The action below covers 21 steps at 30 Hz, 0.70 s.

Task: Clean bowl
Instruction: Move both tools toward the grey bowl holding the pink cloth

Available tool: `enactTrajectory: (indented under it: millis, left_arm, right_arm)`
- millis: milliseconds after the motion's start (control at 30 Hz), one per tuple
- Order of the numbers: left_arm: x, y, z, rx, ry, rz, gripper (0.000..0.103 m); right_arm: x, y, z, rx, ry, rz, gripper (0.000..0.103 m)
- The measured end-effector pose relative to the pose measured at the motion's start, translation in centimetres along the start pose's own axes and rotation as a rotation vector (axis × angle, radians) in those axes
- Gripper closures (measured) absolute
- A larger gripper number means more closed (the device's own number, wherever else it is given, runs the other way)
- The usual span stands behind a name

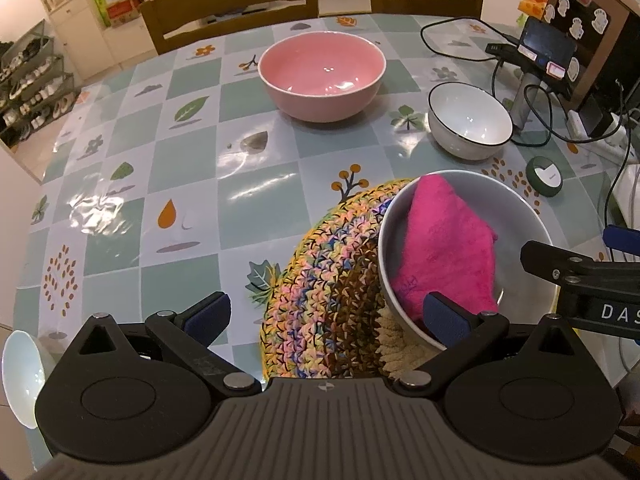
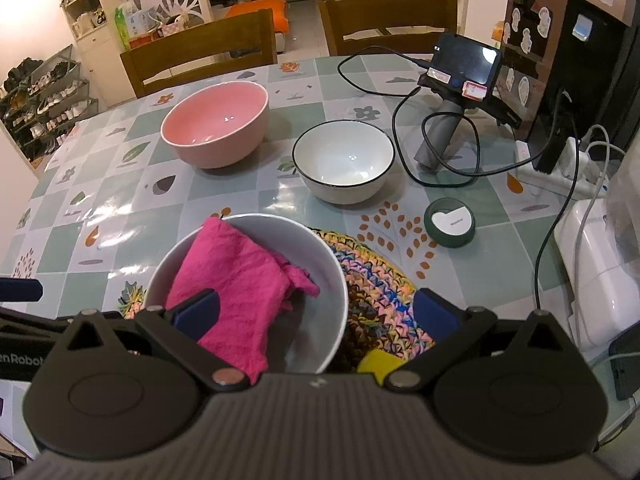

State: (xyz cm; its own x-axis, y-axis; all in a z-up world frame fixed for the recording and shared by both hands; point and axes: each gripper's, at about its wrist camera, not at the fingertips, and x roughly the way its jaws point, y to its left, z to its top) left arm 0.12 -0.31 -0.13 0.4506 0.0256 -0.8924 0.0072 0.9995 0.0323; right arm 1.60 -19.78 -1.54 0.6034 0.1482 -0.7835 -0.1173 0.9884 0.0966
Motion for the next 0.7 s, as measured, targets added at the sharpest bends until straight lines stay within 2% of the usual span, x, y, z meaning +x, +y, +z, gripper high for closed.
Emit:
enactTrajectory:
  millis: [700]
  left_arm:
    - [0.34, 0.40, -0.05, -0.017, 0.005, 0.019, 0.000]
  right_arm:
    - [0.42, 0.00, 0.46, -0.042, -0.007, 0.030, 0.001]
